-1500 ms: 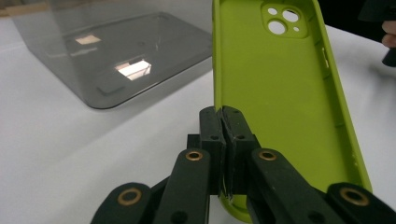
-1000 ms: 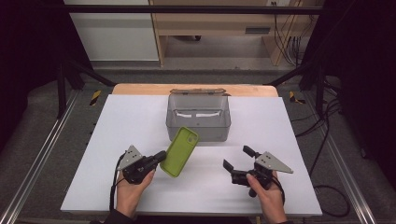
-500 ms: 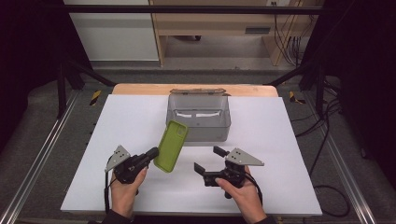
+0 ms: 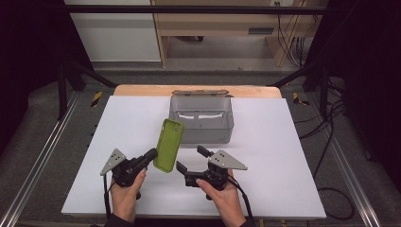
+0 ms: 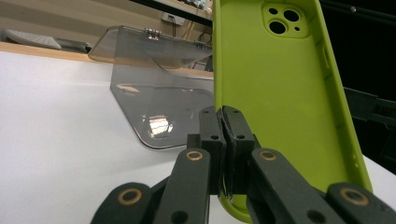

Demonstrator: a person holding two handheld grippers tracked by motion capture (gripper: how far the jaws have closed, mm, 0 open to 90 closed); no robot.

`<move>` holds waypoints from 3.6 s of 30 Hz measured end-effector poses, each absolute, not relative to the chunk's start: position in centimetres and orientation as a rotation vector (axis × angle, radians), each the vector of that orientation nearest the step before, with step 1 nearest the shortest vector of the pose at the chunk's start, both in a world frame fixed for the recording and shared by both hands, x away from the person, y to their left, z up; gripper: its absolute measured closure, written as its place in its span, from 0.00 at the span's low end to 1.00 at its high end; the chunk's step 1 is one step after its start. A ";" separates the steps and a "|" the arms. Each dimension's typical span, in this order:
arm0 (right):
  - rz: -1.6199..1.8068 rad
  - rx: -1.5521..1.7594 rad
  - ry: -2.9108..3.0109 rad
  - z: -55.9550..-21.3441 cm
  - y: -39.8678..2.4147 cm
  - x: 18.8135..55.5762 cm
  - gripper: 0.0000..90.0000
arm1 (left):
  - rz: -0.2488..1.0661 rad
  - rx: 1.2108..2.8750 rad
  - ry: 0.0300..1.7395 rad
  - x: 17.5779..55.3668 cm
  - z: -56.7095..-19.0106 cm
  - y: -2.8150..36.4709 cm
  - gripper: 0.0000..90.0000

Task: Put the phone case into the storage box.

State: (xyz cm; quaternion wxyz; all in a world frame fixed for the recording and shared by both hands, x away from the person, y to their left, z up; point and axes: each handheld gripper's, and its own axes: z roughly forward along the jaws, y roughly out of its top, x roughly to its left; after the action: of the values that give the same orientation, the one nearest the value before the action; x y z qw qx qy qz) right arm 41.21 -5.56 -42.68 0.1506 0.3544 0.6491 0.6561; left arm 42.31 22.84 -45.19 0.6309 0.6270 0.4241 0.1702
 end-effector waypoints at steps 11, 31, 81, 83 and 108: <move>1.946 1.055 1.825 -43.1 -3.7 41.7 0.20 | 0.351 1.400 0.991 42.3 -45.4 22.9 0.98; 2.057 1.135 1.760 -43.0 -2.5 42.6 0.48 | 0.371 1.389 0.998 42.1 -45.5 22.7 0.98; 2.113 1.259 1.720 -43.3 -1.3 43.4 0.86 | 0.354 1.383 1.015 42.2 -46.3 22.2 0.98; 2.105 1.258 1.723 -43.3 -1.3 43.4 0.86 | 0.353 1.386 1.014 42.2 -46.4 22.2 0.98; 1.948 1.346 1.647 -37.2 -8.6 45.8 0.86 | 0.688 1.460 0.997 40.2 -45.1 27.7 0.16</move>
State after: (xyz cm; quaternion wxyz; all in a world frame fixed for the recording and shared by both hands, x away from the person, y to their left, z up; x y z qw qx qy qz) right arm 45.84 -8.55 -37.24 0.1281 0.4628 0.5663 0.6698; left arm 40.22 27.68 -45.11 0.5828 0.6253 0.4272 0.2946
